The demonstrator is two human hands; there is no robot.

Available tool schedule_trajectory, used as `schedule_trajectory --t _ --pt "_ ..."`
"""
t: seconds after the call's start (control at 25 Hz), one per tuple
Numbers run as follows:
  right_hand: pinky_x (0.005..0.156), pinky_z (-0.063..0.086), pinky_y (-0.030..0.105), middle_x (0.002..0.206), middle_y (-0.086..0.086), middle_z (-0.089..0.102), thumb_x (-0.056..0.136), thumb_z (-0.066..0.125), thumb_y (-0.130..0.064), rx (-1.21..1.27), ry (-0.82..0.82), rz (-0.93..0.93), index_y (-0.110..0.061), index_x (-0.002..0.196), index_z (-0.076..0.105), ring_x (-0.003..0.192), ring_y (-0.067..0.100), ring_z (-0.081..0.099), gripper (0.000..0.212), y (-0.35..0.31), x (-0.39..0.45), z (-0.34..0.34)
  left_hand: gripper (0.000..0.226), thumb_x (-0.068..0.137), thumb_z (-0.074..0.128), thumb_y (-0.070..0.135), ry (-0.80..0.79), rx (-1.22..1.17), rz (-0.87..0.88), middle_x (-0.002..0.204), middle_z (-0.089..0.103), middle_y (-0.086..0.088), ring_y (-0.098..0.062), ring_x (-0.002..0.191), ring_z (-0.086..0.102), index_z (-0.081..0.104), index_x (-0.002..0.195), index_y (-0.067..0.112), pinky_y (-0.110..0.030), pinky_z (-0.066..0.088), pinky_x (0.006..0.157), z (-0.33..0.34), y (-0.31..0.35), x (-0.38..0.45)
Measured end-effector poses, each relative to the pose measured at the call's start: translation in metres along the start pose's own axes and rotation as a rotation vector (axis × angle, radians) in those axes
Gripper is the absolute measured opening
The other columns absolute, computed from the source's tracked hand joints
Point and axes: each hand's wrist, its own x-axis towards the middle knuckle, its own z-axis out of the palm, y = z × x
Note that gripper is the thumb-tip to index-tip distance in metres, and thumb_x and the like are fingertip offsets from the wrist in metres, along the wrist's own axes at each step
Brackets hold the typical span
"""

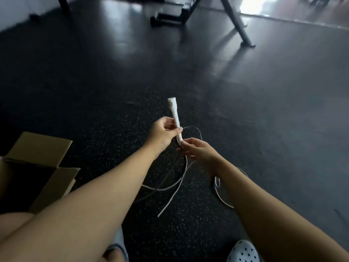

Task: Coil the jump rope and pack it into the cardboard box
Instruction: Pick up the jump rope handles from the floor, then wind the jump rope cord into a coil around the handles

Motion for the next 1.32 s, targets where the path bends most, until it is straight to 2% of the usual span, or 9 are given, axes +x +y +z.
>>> schedule_trajectory --t 0.16,0.24,0.32,0.44,0.56,0.68,0.8,1.08,1.32 --pt "0.074 0.058 0.032 0.083 0.010 0.068 0.104 0.056 -0.019 0.075 0.004 -0.177 -0.006 0.110 0.064 0.076 0.023 0.065 0.017 -0.044 -0.051 0.000 0.046 0.089 0.076 0.012 0.064 -0.068 0.123 0.098 0.069 0.000 -0.016 0.091 0.065 0.057 0.130 0.008 -0.010 0.051 0.061 -0.011 0.066 -0.042" --pt "0.066 0.056 0.036 0.073 0.007 0.058 0.104 0.056 -0.019 0.054 0.068 -0.287 -0.014 0.099 0.063 0.064 0.021 0.056 0.010 -0.069 -0.071 -0.007 0.087 0.081 0.084 0.017 0.192 0.009 0.305 0.112 0.062 -0.003 -0.020 0.103 0.060 0.033 0.152 0.014 -0.022 0.055 0.085 -0.020 0.088 -0.054" --pt "0.062 0.052 0.039 0.072 0.005 0.053 0.103 0.058 -0.020 -0.065 0.168 -0.367 -0.023 0.094 0.061 0.058 0.018 0.050 0.010 -0.097 -0.090 -0.020 0.106 0.076 0.086 0.040 0.358 0.396 0.512 0.151 0.043 -0.013 -0.030 0.135 0.045 0.023 0.160 0.026 -0.043 0.038 0.110 -0.032 0.110 -0.058" --pt "0.050 0.049 0.030 0.077 0.006 0.050 0.103 0.057 -0.017 -0.161 0.247 -0.474 -0.029 0.094 0.057 0.052 0.012 0.047 0.015 -0.146 -0.124 -0.042 0.051 0.088 0.068 0.052 0.363 0.915 0.871 0.157 0.048 -0.009 -0.035 0.151 0.032 0.064 0.134 0.032 -0.059 0.007 0.121 -0.043 0.155 -0.069" --pt "0.052 0.044 0.035 0.084 0.010 0.054 0.102 0.059 -0.021 -0.223 0.266 -0.554 -0.024 0.100 0.061 0.059 0.022 0.049 0.004 -0.182 -0.155 -0.052 0.027 0.099 0.056 0.045 0.203 0.942 0.996 0.110 0.073 0.002 -0.026 0.110 0.066 0.068 0.119 0.031 -0.048 0.033 0.104 -0.040 0.191 -0.086" --pt "0.052 0.046 0.032 0.080 0.007 0.057 0.103 0.057 -0.027 -0.240 0.307 -0.629 -0.021 0.105 0.064 0.060 0.019 0.051 0.009 -0.195 -0.174 -0.052 0.024 0.103 0.047 0.050 -0.016 0.660 0.825 0.087 0.063 0.008 -0.017 0.083 0.065 0.063 0.106 0.033 -0.038 0.049 0.074 -0.043 0.213 -0.101" --pt "0.049 0.044 0.030 0.076 0.009 0.052 0.108 0.046 -0.034 -0.054 0.342 -0.640 -0.015 0.107 0.069 0.054 0.015 0.048 0.029 -0.195 -0.185 -0.051 0.032 0.102 0.047 0.053 -0.041 0.218 0.601 0.083 0.064 0.003 -0.011 0.067 0.058 0.063 0.105 0.026 -0.028 0.046 0.063 -0.049 0.235 -0.112" --pt "0.051 0.045 0.031 0.081 0.010 0.059 0.110 0.037 -0.035 0.027 0.244 -0.631 -0.013 0.110 0.067 0.058 0.018 0.052 0.037 -0.187 -0.190 -0.017 0.020 0.111 0.031 0.033 -0.085 -0.819 0.306 0.122 0.072 -0.014 -0.031 0.120 0.067 0.048 0.107 0.024 -0.045 0.042 0.109 -0.028 0.266 -0.134" --pt "0.052 0.042 0.026 0.082 0.011 0.057 0.107 0.048 -0.033 0.012 0.203 -0.654 -0.006 0.109 0.060 0.062 0.019 0.049 0.029 -0.190 -0.198 -0.007 0.011 0.110 0.036 0.031 -0.038 -0.908 0.257 0.136 0.066 -0.014 -0.030 0.128 0.062 0.043 0.116 0.024 -0.043 0.043 0.109 -0.020 0.264 -0.134"
